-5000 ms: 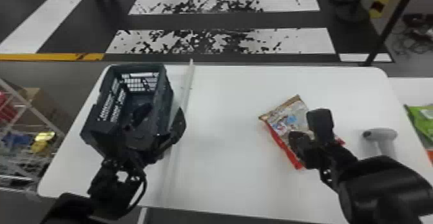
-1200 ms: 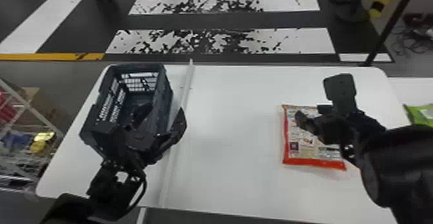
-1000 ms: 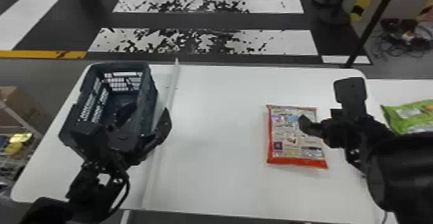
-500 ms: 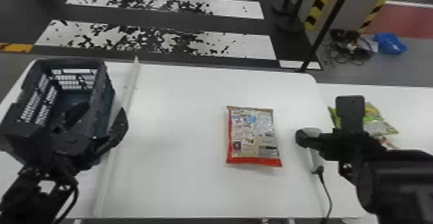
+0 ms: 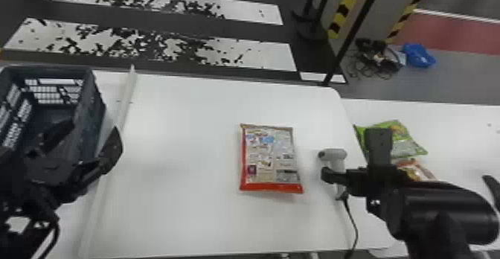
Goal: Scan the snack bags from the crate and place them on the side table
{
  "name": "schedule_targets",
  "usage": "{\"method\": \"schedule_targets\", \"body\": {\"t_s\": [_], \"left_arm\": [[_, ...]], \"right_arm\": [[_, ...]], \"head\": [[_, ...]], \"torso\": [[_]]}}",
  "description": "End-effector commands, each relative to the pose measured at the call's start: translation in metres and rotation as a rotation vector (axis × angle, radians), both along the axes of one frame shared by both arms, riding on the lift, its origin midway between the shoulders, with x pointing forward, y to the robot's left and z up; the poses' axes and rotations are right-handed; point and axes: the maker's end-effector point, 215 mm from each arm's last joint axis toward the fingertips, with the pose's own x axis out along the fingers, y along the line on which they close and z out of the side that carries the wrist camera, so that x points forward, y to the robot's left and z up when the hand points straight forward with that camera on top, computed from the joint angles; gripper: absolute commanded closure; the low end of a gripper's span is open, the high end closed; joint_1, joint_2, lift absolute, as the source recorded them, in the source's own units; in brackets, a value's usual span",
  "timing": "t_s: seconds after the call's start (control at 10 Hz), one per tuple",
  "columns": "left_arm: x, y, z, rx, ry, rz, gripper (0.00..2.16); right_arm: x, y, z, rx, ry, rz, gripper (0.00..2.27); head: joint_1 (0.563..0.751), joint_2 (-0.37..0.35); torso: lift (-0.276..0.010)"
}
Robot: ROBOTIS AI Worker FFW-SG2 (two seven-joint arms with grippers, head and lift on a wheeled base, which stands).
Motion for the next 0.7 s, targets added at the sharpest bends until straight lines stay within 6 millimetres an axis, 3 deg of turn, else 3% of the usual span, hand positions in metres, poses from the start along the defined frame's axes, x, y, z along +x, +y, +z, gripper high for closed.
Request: {"method": "schedule_targets", "body": {"t_s": [0.0,0.2,0.3,0.4,0.5,0.6], "left_arm": [[0.0,0.0,0.0,0.001,0.0,-0.002,0.08],[-0.001,0.0,-0.002,0.0,0.002,0.0,0.08],[-0.001,0.001,-0.002,0.0,0.003,0.0,0.08],[0.0,0.002,-0.001,0.001,0.001,0.003,0.08],[0.0,0.001,-0.001,-0.001,0.001,0.002,0.08],[0.0,0.001,-0.001,0.0,0.001,0.004,0.08]], "right_arm": [[0.009,-0.001,-0.011,0.013,0.008,-0.006,0.08],[0.016,-0.01,-0.024,0.012,0.044,-0.013,0.2],[0.014,-0.013,-0.032,0.012,0.071,-0.01,0.59],[0.013,-0.013,-0.036,0.02,0.083,-0.005,1.49],[0.012,-0.014,-0.036,0.018,0.087,-0.008,2.13],[0.012,-0.015,-0.036,0.017,0.087,-0.008,2.21]], "head": [[0.695,-0.195],[0.695,-0.194],[0.695,-0.197],[0.695,-0.202],[0.695,-0.203],[0.695,-0.205]], "torso": [[-0.05],[-0.05],[-0.05],[-0.05],[-0.05],[-0.05]]}}
